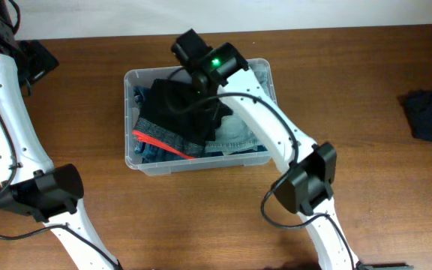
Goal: Pack container
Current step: 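Press the black garment down into the container with the right gripper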
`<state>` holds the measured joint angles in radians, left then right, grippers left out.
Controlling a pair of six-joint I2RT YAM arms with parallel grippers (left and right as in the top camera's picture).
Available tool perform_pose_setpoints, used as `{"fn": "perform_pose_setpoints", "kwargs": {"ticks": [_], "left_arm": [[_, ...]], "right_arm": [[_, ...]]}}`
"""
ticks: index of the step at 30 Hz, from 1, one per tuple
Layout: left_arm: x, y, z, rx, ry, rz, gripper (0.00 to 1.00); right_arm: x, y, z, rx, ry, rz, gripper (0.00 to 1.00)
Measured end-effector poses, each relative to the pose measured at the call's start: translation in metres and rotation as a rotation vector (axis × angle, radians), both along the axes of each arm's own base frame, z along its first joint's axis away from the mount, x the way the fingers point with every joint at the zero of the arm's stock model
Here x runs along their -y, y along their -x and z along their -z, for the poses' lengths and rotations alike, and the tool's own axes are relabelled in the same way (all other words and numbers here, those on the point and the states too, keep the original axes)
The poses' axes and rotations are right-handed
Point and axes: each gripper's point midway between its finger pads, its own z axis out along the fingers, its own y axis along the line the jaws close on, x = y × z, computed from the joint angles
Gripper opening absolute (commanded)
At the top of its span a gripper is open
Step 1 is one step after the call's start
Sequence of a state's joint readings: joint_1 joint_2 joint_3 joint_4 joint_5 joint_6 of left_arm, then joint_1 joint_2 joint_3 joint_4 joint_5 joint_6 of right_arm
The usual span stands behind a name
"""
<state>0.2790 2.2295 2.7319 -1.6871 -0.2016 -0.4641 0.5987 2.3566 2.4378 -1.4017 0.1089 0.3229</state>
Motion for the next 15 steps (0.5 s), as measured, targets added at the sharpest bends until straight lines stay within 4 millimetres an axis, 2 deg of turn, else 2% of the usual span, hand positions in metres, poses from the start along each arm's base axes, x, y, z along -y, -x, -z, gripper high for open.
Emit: {"fn": "perform_pose_setpoints", "kwargs": {"ticks": [4, 8, 11, 13, 14, 15], "left_arm": [[0.0, 0.0, 0.0, 0.0, 0.0, 0.0, 1.0], [0.0, 0.0, 0.0, 0.0, 0.0, 0.0, 0.99], [0.0, 0.0, 0.0, 0.0, 0.0, 0.0, 0.99], [0.0, 0.0, 0.0, 0.0, 0.0, 0.0, 0.99], [0.0, 0.0, 0.0, 0.0, 0.0, 0.0, 0.99], [0.0, 0.0, 0.0, 0.0, 0.0, 0.0, 0.99]], "right_arm": [[0.025, -0.006, 0.034, -0.059, 0.026, 0.064, 0.16], [0.032, -0.008, 0.044, -0.083, 0.016, 0.088, 0.16], [0.033, -0.008, 0.041, -0.081, 0.015, 0.087, 0.24], [0.032, -0.009, 0.035, -0.073, 0.012, 0.087, 0.32], [0.032, -0.01, 0.031, -0.064, 0.008, 0.089, 0.44], [0.031, -0.012, 0.023, -0.051, 0.001, 0.087, 0.61]]}}
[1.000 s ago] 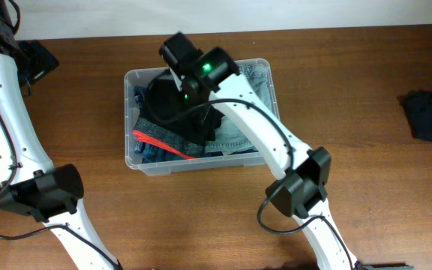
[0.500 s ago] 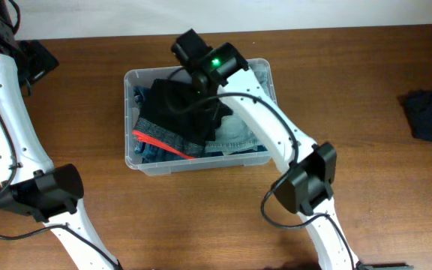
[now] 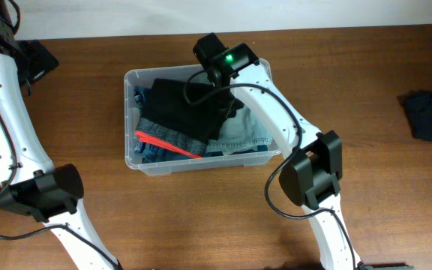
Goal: Pack container
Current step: 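Press the black garment down into the container with the right gripper, then raise the right gripper and move it right toward the Nike shirt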
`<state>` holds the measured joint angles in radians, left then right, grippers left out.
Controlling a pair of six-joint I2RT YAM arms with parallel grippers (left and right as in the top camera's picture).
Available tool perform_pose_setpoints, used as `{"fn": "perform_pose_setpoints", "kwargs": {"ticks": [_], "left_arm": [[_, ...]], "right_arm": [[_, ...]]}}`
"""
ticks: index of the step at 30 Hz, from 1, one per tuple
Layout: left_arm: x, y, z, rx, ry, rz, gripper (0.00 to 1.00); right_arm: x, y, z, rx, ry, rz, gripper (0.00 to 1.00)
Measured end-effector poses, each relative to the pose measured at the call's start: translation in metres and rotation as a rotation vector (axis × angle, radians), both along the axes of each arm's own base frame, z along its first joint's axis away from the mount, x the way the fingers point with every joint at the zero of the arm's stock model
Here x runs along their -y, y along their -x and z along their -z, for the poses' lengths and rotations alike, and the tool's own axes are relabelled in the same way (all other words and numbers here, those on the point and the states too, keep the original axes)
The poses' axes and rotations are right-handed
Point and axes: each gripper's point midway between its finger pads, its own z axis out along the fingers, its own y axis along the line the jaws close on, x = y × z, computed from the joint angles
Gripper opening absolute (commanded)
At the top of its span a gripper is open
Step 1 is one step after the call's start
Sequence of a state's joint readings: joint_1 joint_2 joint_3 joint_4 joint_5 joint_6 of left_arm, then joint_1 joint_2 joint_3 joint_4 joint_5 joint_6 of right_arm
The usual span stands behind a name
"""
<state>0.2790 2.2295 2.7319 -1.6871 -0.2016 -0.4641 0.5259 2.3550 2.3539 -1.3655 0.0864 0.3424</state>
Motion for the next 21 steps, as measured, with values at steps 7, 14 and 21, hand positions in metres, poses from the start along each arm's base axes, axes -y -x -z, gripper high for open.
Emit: {"fn": "perform_pose_setpoints", "kwargs": {"ticks": [7, 14, 21], "left_arm": [[0.0, 0.0, 0.0, 0.0, 0.0, 0.0, 0.99], [0.0, 0.0, 0.0, 0.0, 0.0, 0.0, 0.99], [0.0, 0.0, 0.0, 0.0, 0.0, 0.0, 0.99]], "right_arm": [[0.009, -0.001, -0.097, 0.157, -0.078, -0.001, 0.99], [0.131, 0.0, -0.186, 0.291, -0.111, 0.294, 0.99], [0.289, 0.001, -0.174, 0.238, -0.088, 0.731, 0.99]]}}
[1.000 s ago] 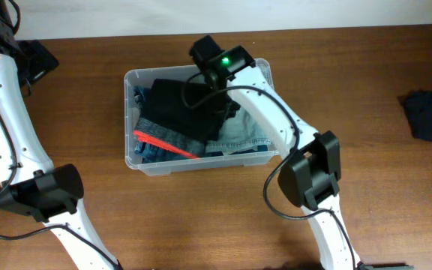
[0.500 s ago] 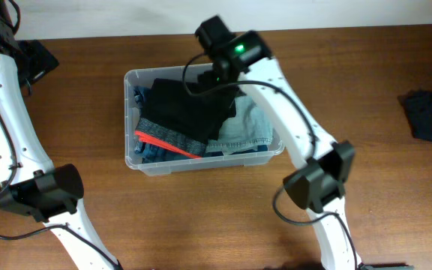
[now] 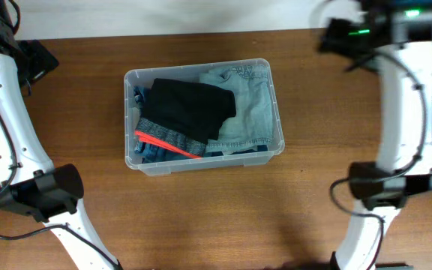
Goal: Pack container
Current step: 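Raise the right gripper and move it right toward the Nike shirt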
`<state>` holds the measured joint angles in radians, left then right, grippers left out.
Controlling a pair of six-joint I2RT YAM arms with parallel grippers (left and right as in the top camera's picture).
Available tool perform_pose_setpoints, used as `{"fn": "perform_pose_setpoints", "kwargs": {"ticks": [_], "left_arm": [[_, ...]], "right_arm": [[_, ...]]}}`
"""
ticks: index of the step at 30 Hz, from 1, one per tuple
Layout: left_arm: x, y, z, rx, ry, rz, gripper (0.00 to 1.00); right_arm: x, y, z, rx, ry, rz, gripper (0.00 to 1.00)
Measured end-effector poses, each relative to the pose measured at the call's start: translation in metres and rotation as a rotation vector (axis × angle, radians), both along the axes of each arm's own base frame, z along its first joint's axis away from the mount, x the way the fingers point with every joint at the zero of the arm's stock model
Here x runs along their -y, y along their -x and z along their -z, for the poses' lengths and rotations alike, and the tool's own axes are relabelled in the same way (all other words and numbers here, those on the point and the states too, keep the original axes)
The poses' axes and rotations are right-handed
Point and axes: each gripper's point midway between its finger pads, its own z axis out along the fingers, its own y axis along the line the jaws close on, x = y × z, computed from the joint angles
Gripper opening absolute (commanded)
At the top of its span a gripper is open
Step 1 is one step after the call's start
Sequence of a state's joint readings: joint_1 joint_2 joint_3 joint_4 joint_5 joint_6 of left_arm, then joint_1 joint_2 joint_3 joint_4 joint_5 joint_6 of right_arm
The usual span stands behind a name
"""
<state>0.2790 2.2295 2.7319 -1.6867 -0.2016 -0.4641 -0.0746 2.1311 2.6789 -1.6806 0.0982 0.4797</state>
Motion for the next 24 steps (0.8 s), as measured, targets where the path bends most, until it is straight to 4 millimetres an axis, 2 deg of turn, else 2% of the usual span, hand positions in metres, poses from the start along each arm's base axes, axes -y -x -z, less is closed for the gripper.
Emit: {"fn": "perform_pose_setpoints", "kwargs": {"ticks": [6, 9, 15, 19, 21, 24], "left_arm": [[0.0, 0.0, 0.0, 0.0, 0.0, 0.0, 0.99], [0.0, 0.0, 0.0, 0.0, 0.0, 0.0, 0.99], [0.0, 0.0, 0.0, 0.0, 0.0, 0.0, 1.0], [0.0, 0.0, 0.0, 0.0, 0.0, 0.0, 1.0], [0.0, 0.0, 0.0, 0.0, 0.0, 0.0, 0.99], [0.0, 0.0, 0.0, 0.0, 0.0, 0.0, 0.99]], "right_arm": [[0.101, 0.018, 0.001, 0.047, -0.139, 0.288, 0.99], [0.141, 0.029, -0.002, 0.096, -0.216, 0.383, 0.99], [0.203, 0.061, -0.007, 0.164, -0.3, 0.535, 0.99], [0.243, 0.091, -0.007, 0.187, -0.304, 0.643, 0.98], [0.267, 0.112, -0.005, 0.179, -0.262, 0.717, 0.99], [0.291, 0.137, -0.003, 0.138, -0.159, 0.8, 0.99]]}}
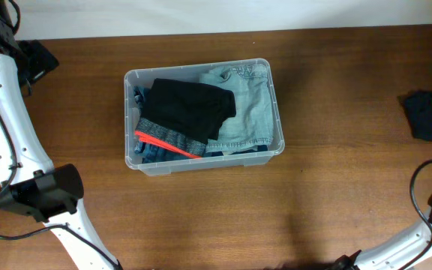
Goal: Pack container
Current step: 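Raise the right gripper and move it right toward the Nike shirt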
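Observation:
A clear plastic container [128, 120] stands at the middle of the table. On top inside lies a black garment [190, 105] with a grey and red-orange band, and beside it on the right is pale blue denim [252, 109]. Darker denim shows under them at the front. A black garment with a white logo [430, 116] lies on the table at the far right. My left gripper [37, 58] is at the far left edge, well away from the container, and its fingers cannot be made out. My right gripper is out of view; only the right arm's lower links show at the bottom right.
The left arm's white links and black joint [40, 193] stand along the left side of the table. The table's back edge meets a pale wall at the top.
The right arm's upper part, which was high at the back right, has left the view. Only its lower links show at the bottom right corner. The container's contents are unchanged.
My right gripper was first down in the container on the black garment. Then it was at the container's back rim, then up at the back right with the garment left in the container, and now it is out of view. The left arm has stayed still.

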`<state>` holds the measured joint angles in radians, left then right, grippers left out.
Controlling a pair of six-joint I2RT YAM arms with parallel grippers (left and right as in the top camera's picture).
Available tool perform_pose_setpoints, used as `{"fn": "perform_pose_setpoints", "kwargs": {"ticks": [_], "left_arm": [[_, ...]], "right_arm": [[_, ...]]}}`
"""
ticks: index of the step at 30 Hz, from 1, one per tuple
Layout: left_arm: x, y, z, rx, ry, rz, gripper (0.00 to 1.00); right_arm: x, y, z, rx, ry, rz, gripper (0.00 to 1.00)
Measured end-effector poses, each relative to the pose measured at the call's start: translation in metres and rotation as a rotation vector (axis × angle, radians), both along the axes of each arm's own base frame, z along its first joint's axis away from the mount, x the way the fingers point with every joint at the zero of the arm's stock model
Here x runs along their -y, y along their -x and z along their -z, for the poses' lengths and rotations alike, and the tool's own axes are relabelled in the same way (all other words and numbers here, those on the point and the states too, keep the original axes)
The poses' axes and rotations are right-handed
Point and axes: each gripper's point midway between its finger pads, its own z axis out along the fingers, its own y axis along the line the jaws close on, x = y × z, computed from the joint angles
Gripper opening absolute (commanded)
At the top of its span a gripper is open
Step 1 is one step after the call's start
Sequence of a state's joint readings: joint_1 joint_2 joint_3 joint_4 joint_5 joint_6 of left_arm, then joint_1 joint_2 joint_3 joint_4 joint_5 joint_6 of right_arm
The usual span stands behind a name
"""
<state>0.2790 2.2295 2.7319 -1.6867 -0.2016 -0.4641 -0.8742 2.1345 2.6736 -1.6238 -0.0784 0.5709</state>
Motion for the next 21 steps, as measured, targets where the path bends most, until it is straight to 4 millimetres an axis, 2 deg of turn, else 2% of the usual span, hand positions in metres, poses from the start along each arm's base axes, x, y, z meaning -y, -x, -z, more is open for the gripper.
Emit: {"fn": "perform_pose_setpoints", "kwargs": {"ticks": [3, 10, 15, 21], "left_arm": [[0.0, 0.0, 0.0, 0.0, 0.0, 0.0, 0.99], [0.0, 0.0, 0.0, 0.0, 0.0, 0.0, 0.99], [0.0, 0.0, 0.0, 0.0, 0.0, 0.0, 0.99], [0.0, 0.0, 0.0, 0.0, 0.0, 0.0, 0.99]], "right_arm": [[0.009, 0.01, 0.0, -0.08, 0.07, 0.0, 0.99], [-0.003, -0.002, -0.001, -0.192, 0.169, -0.048, 0.99], [-0.031, -0.026, -0.006, -0.276, 0.262, -0.093, 0.99], [-0.086, -0.067, -0.01, -0.313, 0.349, -0.234, 0.99]]}}
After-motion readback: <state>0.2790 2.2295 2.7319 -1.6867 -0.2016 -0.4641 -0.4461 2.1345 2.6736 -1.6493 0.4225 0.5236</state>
